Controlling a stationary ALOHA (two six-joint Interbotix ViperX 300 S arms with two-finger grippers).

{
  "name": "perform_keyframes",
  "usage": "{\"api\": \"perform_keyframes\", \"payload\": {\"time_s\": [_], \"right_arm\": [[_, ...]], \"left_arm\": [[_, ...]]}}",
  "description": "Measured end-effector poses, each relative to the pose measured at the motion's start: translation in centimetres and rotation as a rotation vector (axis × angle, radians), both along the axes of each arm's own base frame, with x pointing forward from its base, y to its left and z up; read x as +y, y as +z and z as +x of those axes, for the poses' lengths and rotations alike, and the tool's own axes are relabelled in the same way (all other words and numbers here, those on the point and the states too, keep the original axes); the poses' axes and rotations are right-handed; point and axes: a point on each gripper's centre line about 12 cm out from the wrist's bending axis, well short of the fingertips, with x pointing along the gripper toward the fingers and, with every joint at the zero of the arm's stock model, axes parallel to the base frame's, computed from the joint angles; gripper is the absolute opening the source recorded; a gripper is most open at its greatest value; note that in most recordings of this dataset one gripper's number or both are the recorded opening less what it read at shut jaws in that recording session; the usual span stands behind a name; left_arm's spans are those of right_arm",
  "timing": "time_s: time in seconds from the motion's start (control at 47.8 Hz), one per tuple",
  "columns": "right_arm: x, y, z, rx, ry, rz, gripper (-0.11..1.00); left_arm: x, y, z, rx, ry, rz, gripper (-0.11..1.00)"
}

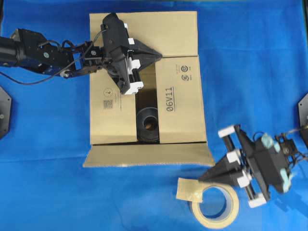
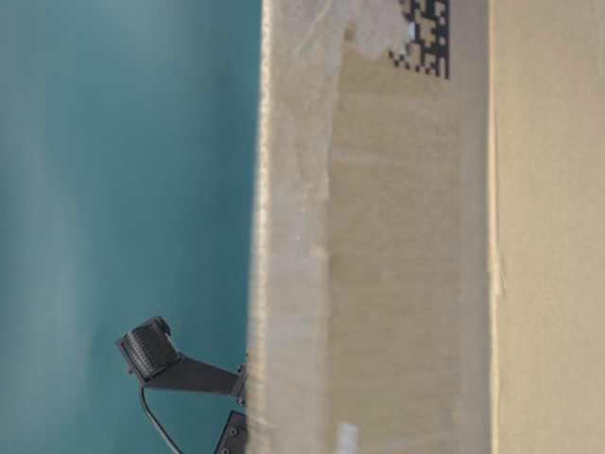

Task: Close the cardboard box.
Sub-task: 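Swing the right gripper around and fold the front flap up over the box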

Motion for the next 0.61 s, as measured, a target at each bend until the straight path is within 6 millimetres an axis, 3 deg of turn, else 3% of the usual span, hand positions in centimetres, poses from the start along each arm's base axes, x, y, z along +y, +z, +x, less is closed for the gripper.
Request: {"api": "perform_keyframes", "payload": {"time_s": [0.314,0.418,0.606], "right_arm": [[-6.0,1.2,-0.5,-0.036,-0.195,0.036,0.0],[-7.9,0.7,-0.4,-0.002,-0.264,0.039,0.0],[-9.2,-1.5,0.1,0.09,-0.314,0.026,0.0]], "left_arm": [[-0.2,0.0,0.0,0.001,-0.004,-0.002,0.0],[-0.2,0.0,0.1,0.001,-0.006,-0.002,0.0],[-0.3,0.0,0.1,0.001,-0.007,-0.001,0.0]]}}
